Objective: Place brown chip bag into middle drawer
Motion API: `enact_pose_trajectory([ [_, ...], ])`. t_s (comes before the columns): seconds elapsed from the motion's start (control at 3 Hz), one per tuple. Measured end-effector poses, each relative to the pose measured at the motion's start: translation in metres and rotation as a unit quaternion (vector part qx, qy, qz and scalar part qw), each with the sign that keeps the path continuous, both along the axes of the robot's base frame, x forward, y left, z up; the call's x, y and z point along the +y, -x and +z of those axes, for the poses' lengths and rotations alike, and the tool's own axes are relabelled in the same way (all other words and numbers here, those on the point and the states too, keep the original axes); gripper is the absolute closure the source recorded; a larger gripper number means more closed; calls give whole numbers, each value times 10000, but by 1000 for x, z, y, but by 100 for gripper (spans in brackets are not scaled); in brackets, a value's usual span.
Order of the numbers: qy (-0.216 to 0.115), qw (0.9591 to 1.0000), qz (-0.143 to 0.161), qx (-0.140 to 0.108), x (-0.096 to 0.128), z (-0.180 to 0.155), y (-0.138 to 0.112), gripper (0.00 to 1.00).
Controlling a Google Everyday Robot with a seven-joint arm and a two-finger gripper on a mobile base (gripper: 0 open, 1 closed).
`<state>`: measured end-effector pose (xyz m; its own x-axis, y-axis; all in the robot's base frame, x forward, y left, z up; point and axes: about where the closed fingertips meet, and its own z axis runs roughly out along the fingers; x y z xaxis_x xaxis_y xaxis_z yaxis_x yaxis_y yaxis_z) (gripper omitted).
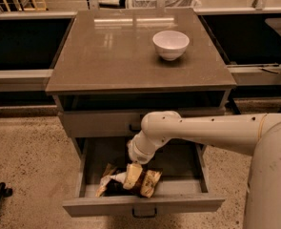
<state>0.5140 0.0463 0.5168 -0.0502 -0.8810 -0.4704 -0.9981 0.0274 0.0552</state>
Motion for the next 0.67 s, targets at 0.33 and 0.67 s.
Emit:
enact_pose_trajectory([
  [0.33,530,9982,276,52,-24,35,27,0],
  [0.67,600,9977,316,31,-27,43,29,0],
])
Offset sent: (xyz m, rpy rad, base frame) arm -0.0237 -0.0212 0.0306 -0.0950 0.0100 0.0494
